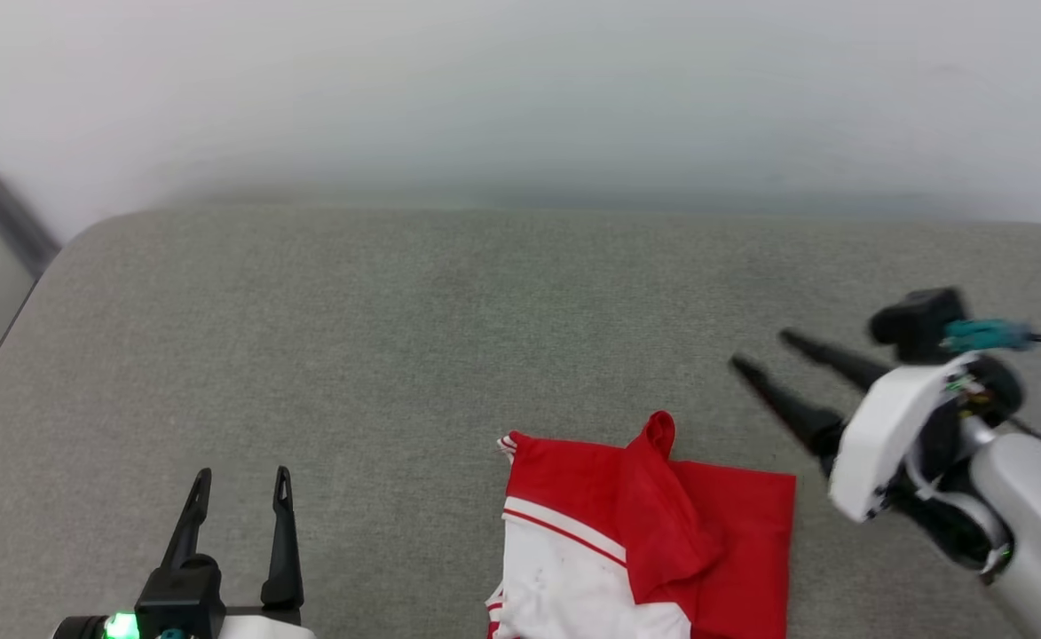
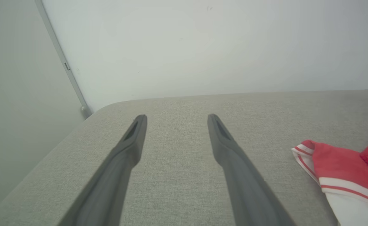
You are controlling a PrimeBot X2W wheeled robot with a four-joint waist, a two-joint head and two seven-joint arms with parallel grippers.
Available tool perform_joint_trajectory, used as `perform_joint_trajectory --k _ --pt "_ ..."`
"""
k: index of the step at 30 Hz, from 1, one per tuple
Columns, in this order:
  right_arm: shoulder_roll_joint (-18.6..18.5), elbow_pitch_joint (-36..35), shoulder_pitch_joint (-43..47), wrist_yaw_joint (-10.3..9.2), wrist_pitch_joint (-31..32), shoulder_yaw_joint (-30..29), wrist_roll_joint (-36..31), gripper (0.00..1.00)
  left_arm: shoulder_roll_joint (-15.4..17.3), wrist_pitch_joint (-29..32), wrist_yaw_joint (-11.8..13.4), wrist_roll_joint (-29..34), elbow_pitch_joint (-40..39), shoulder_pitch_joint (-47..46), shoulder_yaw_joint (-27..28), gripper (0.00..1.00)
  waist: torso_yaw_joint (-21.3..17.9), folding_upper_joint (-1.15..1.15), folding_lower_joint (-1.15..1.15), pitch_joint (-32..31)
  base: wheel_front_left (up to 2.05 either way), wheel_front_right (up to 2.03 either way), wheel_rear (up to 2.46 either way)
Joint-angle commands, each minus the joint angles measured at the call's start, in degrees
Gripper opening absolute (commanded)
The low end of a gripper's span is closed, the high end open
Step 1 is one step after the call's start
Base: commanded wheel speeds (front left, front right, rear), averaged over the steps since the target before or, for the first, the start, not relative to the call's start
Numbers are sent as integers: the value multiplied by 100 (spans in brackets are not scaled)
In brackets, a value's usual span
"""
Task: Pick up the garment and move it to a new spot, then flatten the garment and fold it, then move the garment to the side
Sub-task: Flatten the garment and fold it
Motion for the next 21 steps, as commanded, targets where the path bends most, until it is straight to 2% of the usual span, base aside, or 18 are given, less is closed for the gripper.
perform_joint_trajectory --k 1,5,9,15,16,17,18,20,21 --pt "-10 -16 170 -2 -400 -287 -264 100 5 -13 -24 6 -24 86 33 100 -104 0 0 -109 0 0 0" --pt "201 61 509 -2 -1382 -1193 -1106 100 2 -12 -32 12 -16 127 52 100 -193 0 0 -184 0 0 0" --pt "616 -2 1071 -2 -2117 -2102 -1983 100 -11 -12 -54 21 -22 161 43 100 -255 0 0 -260 0 0 0" --pt "1373 -508 2044 -2 -2411 -3260 -2940 100 -16 -13 -76 30 -41 232 56 100 -325 0 0 -350 0 0 0" --pt "1373 -508 2044 -2 -2411 -3260 -2940 100 -16 -13 -76 30 -41 232 56 100 -325 0 0 -350 0 0 0" --pt "1599 -679 2345 -2 -2432 -3537 -3127 100 -6 -13 -84 22 -49 236 73 100 -337 0 0 -370 0 0 0" --pt "1599 -679 2345 -2 -2432 -3537 -3127 100 -6 -13 -84 22 -49 236 73 100 -337 0 0 -370 0 0 0" --pt "1924 -968 2762 -2 -2438 -3892 -3356 100 14 -13 -88 7 -54 260 95 100 -352 0 0 -408 0 0 0" --pt "1924 -968 2762 -2 -2438 -3892 -3356 100 14 -13 -88 7 -54 260 95 100 -352 0 0 -408 0 0 0"
